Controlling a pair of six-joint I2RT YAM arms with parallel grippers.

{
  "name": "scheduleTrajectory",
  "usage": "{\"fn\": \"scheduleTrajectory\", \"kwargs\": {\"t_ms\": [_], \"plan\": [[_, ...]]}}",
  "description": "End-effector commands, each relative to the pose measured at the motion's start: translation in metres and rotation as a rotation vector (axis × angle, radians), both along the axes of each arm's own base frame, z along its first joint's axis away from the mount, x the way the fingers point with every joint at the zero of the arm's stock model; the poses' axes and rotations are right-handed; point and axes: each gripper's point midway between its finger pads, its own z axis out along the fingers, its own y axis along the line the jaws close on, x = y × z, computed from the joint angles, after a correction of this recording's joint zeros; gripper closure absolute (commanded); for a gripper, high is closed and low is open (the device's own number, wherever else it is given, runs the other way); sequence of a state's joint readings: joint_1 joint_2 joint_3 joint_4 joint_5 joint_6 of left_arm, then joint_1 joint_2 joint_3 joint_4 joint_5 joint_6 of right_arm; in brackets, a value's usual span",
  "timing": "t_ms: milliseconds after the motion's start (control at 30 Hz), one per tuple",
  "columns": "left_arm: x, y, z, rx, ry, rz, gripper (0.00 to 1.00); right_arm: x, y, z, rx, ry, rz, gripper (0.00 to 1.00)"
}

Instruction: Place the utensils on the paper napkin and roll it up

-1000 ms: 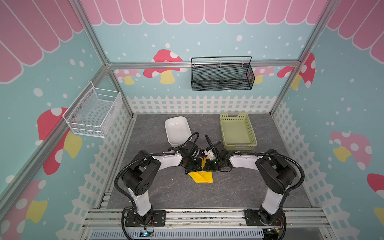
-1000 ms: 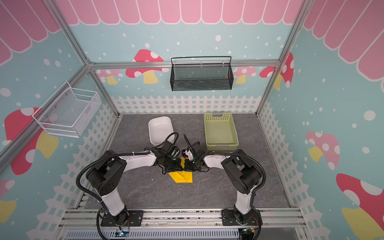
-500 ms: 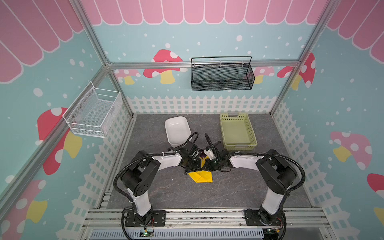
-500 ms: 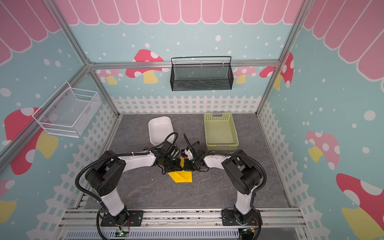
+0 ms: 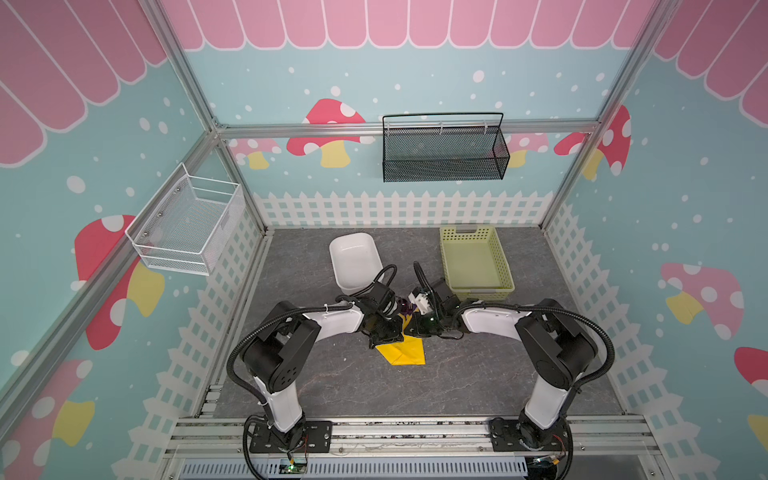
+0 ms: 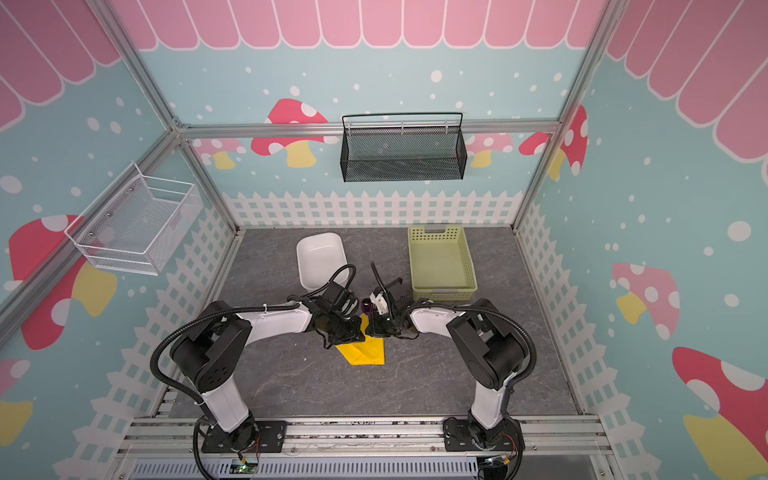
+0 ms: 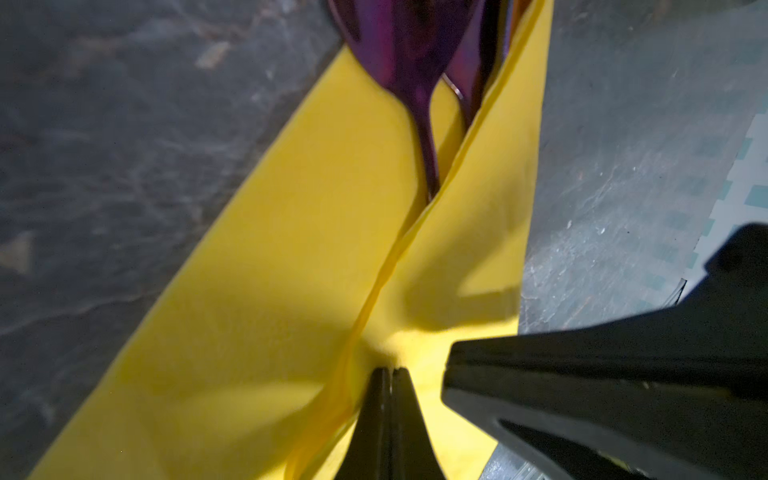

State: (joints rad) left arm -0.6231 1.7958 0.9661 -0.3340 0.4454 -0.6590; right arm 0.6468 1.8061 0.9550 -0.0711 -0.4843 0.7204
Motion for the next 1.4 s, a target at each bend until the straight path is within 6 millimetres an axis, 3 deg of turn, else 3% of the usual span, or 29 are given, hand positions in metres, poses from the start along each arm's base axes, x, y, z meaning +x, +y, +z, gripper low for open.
{"fn": "scheduleTrajectory", "kwargs": {"t_ms": [0, 267, 500, 700, 867, 1133, 1367], "plan": [[-0.017, 0.019, -0.018, 0.086, 0.064, 0.020, 1.00, 0.011, -0.007, -0.013, -0.061, -0.012, -0.016, 0.93], [-0.016, 0.018, -0.013, 0.074, 0.056, 0.020, 1.00, 0.011, -0.022, -0.034, -0.172, -0.001, -0.018, 0.94], [-0.016, 0.003, 0.020, -0.008, 0.024, -0.003, 1.00, 0.008, -0.021, -0.035, -0.164, 0.011, -0.012, 0.94], [-0.025, -0.011, 0.032, -0.040, 0.028, -0.031, 0.99, 0.009, -0.019, -0.033, -0.157, 0.009, -0.010, 0.94], [-0.037, -0.017, 0.019, -0.029, 0.063, -0.066, 0.99, 0.009, -0.019, -0.033, -0.157, 0.010, -0.008, 0.94], [-0.053, -0.005, -0.015, 0.017, 0.130, -0.069, 1.00, 0.008, -0.020, -0.032, -0.159, 0.012, -0.008, 0.94], [-0.060, 0.011, -0.030, 0.051, 0.159, -0.059, 1.00, 0.009, -0.005, -0.001, -0.061, -0.004, 0.005, 0.94]]}}
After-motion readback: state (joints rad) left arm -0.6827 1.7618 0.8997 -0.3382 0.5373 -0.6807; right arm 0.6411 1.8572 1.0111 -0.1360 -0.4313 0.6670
